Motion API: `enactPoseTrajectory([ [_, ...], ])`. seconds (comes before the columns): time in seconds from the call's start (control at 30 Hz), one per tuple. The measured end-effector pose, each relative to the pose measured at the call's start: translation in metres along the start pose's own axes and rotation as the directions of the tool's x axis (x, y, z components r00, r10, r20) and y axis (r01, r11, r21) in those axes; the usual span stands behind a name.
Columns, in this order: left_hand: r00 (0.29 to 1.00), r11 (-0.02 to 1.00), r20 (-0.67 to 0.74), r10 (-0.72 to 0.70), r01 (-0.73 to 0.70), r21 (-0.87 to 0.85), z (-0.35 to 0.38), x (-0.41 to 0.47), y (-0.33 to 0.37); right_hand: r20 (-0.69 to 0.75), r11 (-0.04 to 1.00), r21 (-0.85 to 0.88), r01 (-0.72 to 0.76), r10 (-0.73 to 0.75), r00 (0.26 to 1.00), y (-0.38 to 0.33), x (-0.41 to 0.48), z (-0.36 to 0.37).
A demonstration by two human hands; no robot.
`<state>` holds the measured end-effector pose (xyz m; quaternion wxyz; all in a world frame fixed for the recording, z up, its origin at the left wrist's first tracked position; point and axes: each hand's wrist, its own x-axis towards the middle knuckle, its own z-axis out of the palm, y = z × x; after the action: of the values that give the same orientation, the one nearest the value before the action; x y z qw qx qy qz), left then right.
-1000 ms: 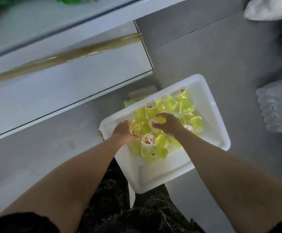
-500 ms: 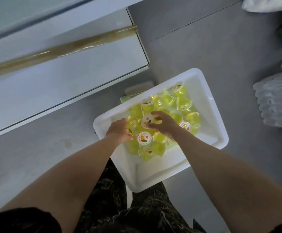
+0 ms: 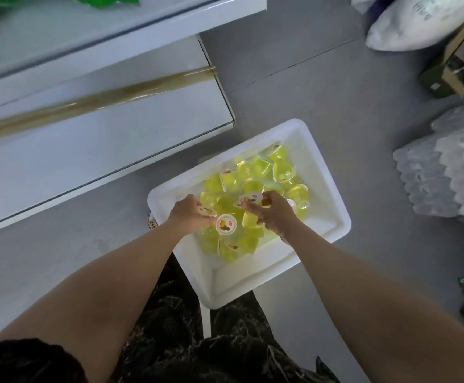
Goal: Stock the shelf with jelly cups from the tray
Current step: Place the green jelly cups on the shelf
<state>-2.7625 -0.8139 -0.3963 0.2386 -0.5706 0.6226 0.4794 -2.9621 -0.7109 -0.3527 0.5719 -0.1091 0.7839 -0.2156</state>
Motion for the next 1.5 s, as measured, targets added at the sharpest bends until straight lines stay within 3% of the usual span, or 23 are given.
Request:
enactPoseTrajectory([
  [0.3, 0.99, 0.914, -0.082, 0.113, -0.136, -0.382, -0.044, -0.075, 0.037, -0.076, 0.97, -0.061, 0.235, -0.239, 0.968, -0.048, -0.067, -0.046],
  [0.43, 0.954, 0.894, -0.211, 0.214, -0.278, -0.352, -0.086, -0.123, 0.071, -0.105, 0.906, -0.129, 0.404, -0.417, 0.903, -0.093, -0.101, -0.066],
  [0.63, 0.815, 0.826, -0.496, 0.3, -0.482, -0.293, -0.17, -0.221, 0.123, -0.125, 0.714, -0.218, 0.665, -0.696, 0.707, -0.196, -0.178, -0.087],
  [0.87, 0.533, 0.792, -0.735, 0.419, -0.611, 0.008, -0.279, -0.347, 0.149, -0.097, 0.417, -0.195, 0.888, -0.909, 0.405, -0.316, -0.288, -0.085],
  [1.0, 0.456, 0.813, -0.779, 0.43, -0.572, 0.113, -0.341, -0.409, 0.14, -0.057, 0.281, -0.158, 0.947, -0.96, 0.276, -0.378, -0.344, -0.068],
  [1.13, 0.457, 0.861, -0.796, 0.396, -0.487, 0.149, -0.402, -0.449, 0.119, 0.026, 0.187, -0.199, 0.962, -0.98, 0.196, -0.438, -0.38, -0.036],
  [1.33, 0.513, 0.94, -0.789, 0.339, -0.226, 0.256, -0.496, -0.48, 0.072, 0.149, 0.109, -0.267, 0.958, -0.977, 0.153, -0.515, -0.41, 0.034],
  [1.5, 0.493, 0.958, -0.828, 0.266, -0.04, 0.284, -0.579, -0.48, 0.037, 0.201, 0.091, -0.347, 0.933, -0.965, 0.169, -0.566, -0.413, 0.098],
])
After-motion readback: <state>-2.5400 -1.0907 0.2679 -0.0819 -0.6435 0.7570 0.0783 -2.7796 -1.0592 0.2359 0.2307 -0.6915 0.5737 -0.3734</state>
